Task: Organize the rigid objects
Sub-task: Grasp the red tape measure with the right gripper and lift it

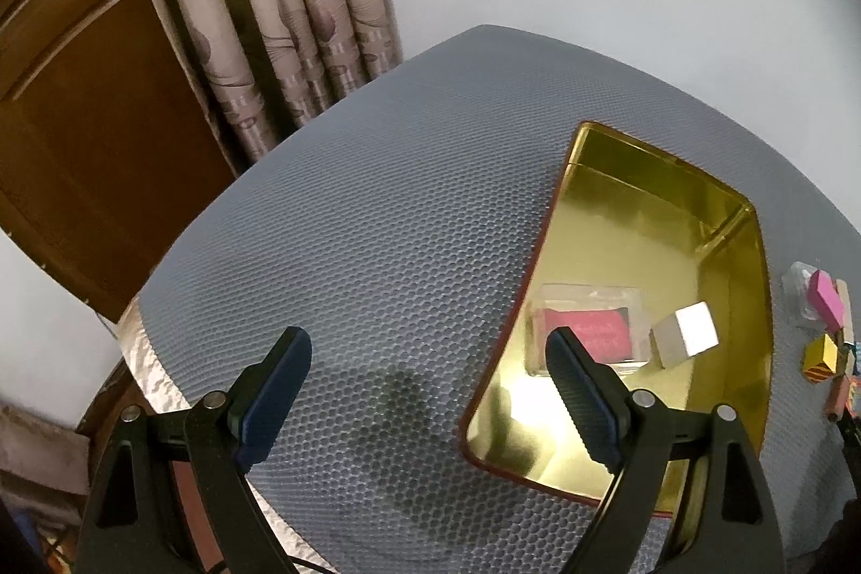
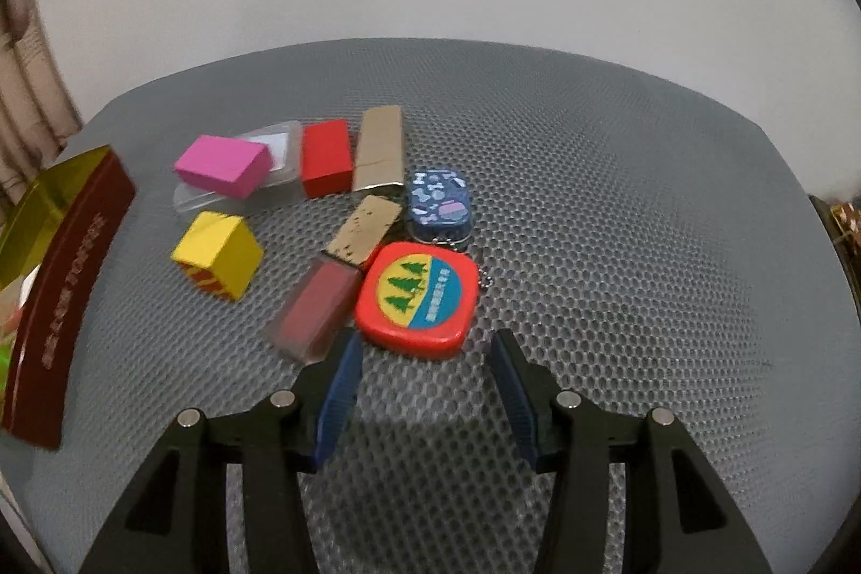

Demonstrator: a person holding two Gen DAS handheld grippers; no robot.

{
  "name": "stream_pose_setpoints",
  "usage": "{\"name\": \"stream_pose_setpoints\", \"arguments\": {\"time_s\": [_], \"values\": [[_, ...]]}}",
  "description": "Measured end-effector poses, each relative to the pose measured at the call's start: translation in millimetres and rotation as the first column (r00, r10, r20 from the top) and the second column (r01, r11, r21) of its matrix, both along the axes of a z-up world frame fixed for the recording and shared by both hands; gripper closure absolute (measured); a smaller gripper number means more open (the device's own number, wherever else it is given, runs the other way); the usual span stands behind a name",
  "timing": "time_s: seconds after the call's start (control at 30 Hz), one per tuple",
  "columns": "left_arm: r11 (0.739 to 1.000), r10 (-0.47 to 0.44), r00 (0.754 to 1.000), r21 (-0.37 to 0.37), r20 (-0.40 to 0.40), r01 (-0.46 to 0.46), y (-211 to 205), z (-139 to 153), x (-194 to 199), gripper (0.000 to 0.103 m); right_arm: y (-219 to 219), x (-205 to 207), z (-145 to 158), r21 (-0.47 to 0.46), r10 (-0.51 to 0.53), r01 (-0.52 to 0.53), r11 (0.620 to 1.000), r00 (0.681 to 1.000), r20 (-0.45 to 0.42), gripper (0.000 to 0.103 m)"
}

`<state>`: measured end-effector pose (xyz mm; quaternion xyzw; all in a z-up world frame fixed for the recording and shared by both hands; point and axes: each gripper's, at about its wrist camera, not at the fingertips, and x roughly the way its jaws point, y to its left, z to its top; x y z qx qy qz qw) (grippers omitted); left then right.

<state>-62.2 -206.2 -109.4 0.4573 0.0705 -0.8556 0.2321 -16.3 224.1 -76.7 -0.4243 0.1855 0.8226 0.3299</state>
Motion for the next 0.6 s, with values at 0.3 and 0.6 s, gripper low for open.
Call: {"name": "stream_pose_setpoints", "arguments": {"time_s": [0.3,0.6], "values": [[0.999,-0.030,1.000,-0.019,0.000,0.030,13,-7,-4,0.016,-3,-27,-11,0.059,-0.054,0.054,0.997,0.999,0.000,0.042],[0.994,-0.103,0.994,-0.038,-0.017,0.103,36,-9,-2,0.016,-18,-35,-16,0.078,-0.013,0.014,0.997,1.000,-0.017,0.054]]}}
